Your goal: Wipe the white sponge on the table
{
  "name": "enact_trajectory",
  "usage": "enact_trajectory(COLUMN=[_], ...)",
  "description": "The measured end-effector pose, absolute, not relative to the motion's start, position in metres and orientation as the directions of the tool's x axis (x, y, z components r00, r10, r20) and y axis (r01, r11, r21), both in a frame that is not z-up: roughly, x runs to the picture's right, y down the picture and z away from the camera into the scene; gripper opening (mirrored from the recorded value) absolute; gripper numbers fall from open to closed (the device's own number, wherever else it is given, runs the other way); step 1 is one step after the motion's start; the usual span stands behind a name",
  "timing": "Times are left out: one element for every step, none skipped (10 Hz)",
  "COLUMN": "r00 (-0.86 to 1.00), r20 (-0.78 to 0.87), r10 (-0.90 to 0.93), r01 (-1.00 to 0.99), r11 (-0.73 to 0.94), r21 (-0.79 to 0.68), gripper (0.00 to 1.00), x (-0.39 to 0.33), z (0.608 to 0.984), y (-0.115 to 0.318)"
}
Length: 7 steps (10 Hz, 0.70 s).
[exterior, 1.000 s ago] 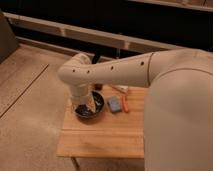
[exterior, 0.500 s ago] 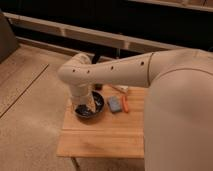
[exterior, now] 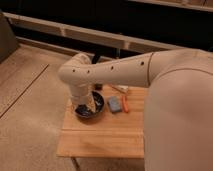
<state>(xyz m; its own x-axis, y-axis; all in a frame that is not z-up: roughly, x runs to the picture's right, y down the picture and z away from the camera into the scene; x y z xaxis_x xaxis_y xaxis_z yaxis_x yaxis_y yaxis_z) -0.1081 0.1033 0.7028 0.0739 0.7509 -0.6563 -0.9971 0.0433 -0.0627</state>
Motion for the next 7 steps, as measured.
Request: enact_trajectory(r00=[0.074, 0.065, 0.053, 0.038, 0.030, 0.027, 0.022], r20=[-0.653, -0.643, -0.622, -0.587, -0.545, -0.513, -0.485], r10=[0.754, 0.763, 0.782, 0.808, 0.838, 0.858, 0.874], r01=[-0.997, -0.998, -0.998, -0.997, -0.994, -0.992, -0.989], r11=[0.044, 0.036, 0.020, -0.006, -0.030, -0.042, -0.054], r21=[-0.062, -0.059, -0.060, -0.073, -0.102, -0.122, -0.141], gripper=[0.65, 0.65, 0.65, 0.65, 0.65, 0.65, 0.65], x=[-0.108, -0.108, -0.109, -0.113, -0.117, -0.118, -0.117], z=[0.702, 0.704, 0.707, 0.715, 0.727, 0.735, 0.741], y=[0.102, 0.099, 0.094, 0.084, 0.073, 0.064, 0.057])
